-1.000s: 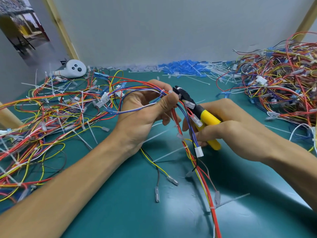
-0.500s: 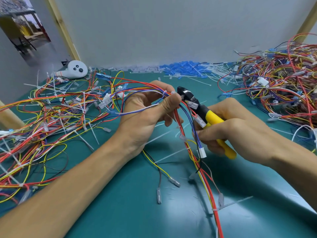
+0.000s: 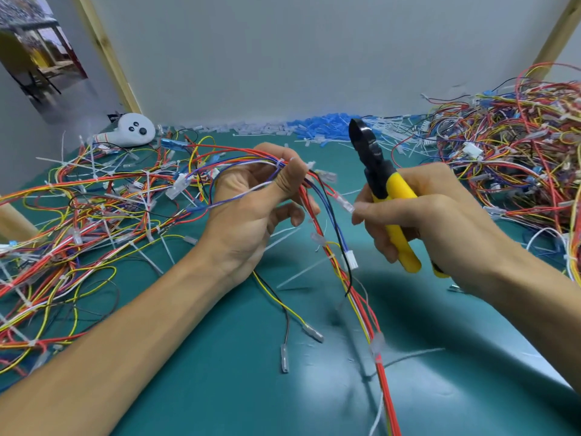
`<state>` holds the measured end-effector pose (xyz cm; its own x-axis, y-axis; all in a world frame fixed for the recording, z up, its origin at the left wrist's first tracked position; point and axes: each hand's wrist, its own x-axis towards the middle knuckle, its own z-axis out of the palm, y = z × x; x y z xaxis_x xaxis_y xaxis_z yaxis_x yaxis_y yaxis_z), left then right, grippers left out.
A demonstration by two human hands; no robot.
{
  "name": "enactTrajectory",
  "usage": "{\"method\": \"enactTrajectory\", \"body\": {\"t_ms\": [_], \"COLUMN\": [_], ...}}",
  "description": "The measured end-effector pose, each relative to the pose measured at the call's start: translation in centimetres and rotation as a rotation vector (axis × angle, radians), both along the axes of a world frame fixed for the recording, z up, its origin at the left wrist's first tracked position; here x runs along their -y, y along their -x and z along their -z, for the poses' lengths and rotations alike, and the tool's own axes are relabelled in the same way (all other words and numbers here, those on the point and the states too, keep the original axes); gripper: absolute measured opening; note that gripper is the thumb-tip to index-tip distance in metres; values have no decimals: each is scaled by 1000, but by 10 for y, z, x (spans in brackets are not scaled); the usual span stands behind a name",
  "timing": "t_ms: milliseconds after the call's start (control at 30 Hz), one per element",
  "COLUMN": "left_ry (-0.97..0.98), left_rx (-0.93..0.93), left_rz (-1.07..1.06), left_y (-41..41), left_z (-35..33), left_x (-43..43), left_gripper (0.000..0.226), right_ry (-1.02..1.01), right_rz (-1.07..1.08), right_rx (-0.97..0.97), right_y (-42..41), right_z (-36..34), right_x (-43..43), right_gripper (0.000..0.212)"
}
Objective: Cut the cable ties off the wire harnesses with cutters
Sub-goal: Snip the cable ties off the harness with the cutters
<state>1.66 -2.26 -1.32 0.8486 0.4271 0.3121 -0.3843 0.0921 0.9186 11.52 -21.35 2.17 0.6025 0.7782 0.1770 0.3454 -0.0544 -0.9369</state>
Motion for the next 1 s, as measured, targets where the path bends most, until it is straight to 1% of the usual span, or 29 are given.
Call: {"method": "enactTrajectory", "body": {"t_ms": [100, 200, 267, 333, 400, 500, 567, 667, 700, 767, 833, 900, 933, 1000], "left_ry": [48, 77, 86, 93, 98, 22, -18, -1, 16, 40, 36, 30, 21, 1], "left_rx": [78, 93, 78, 58, 44, 3, -22, -56, -71, -110, -120, -99, -96, -95], "left_rz": [-26, -40, -36, -58, -75, -100, -127, -118, -102, -41, 44, 136, 169, 178], "left_y": [-2, -3, -3, -5, -4, -3, -2, -2, -2, -1, 0, 2, 3, 3], "left_z": [-4, -5, -4, -6, -6, -8, -8, -10, -11, -12, -11, -9, -9, -7], "left_x": [0, -2, -1, -1, 0, -1, -1, 1, 2, 2, 1, 0, 0, 1], "left_gripper": [16, 15, 18, 22, 25, 28, 32, 40, 40, 30, 23, 18, 14, 16], "right_ry": [28, 56, 101, 127, 125, 112, 121, 107, 96, 48, 3, -19, -12, 32], "right_rz": [-36, -124, -165, -168, -154, -177, -220, -254, -242, -168, -55, 29, 71, 159], "right_rx": [-100, -180, -185, -170, -150, -176, -181, -185, -200, -196, -143, -46, 46, 338], "right_y": [-7, -6, -4, -1, 2, 5, 4, 3, 3, 4, 5, 4, 4, 4], "right_z": [4, 5, 6, 8, 12, 14, 15, 14, 14, 16, 18, 21, 22, 23], "right_x": [-1, 1, -1, -3, -5, -7, -7, -6, -6, -7, -8, -10, -10, -9], "right_gripper": [18, 19, 16, 6, 10, 6, 17, 27, 27, 22, 18, 16, 17, 22]}}
